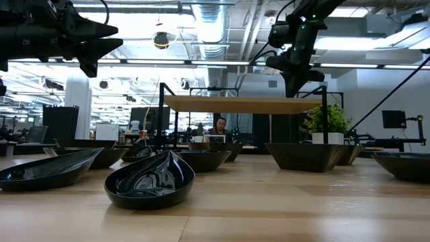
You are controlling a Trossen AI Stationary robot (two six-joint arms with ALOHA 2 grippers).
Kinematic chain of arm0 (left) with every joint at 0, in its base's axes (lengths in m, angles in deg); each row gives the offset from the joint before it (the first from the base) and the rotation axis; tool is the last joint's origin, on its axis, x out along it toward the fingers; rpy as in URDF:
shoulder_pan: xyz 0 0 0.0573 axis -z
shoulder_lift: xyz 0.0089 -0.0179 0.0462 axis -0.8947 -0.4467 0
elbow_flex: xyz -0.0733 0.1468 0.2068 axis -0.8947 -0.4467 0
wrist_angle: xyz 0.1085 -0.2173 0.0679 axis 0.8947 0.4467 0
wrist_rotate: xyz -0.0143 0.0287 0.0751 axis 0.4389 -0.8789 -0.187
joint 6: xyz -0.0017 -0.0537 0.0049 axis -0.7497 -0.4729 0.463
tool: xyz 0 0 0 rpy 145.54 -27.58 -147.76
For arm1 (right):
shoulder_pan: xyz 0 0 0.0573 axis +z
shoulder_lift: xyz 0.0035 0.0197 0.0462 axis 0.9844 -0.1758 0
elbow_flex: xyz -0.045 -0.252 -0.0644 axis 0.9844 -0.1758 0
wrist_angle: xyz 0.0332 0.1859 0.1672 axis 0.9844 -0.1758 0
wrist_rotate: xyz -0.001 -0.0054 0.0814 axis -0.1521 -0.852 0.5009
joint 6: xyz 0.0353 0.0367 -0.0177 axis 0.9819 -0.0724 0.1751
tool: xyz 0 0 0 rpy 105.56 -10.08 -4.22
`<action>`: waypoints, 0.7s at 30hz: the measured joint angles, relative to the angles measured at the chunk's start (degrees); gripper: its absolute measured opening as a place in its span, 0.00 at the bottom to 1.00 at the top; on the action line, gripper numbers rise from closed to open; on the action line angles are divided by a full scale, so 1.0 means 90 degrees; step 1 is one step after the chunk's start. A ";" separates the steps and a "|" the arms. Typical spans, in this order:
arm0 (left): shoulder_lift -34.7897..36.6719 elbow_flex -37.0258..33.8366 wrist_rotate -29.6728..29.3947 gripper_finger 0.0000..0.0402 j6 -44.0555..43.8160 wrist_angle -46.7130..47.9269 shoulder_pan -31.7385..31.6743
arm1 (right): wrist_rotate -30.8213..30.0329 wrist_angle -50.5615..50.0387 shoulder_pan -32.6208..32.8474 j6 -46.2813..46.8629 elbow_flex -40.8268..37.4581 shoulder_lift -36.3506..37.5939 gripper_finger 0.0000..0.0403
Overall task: Pick & Place Mini shaped plates
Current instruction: Stack the drop-shaped plate on top of the other drop-shaped plate on the shelf, then stack the drop-shaped plate on top of the other drop-shaped plates on the shelf
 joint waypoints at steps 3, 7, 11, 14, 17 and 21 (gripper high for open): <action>0.0000 0.0000 0.0000 0.34 -0.0001 -0.0002 -0.0001 | 0.0003 0.0000 0.0005 0.0000 0.0000 0.0000 0.00; 0.0000 0.0002 0.0000 0.34 0.0000 -0.0018 -0.0002 | 0.0030 -0.0001 0.0005 0.0033 0.0007 0.0066 0.00; 0.0000 0.0002 0.0002 0.34 -0.0002 -0.0021 0.0000 | 0.0700 0.0025 0.0175 0.0042 0.0117 0.0522 0.00; 0.0000 -0.0001 0.0002 0.34 -0.0002 -0.0021 -0.0002 | 0.1580 -0.0002 0.0593 -0.0248 0.0120 0.1067 0.00; 0.0000 0.0002 0.0001 0.34 -0.0002 -0.0021 -0.0002 | 0.2030 -0.0149 0.1200 -0.0706 0.0121 0.1518 0.00; 0.0000 0.0002 0.0002 0.34 -0.0002 -0.0021 -0.0001 | 0.1998 -0.0554 0.2007 -0.0736 0.0089 0.2080 0.00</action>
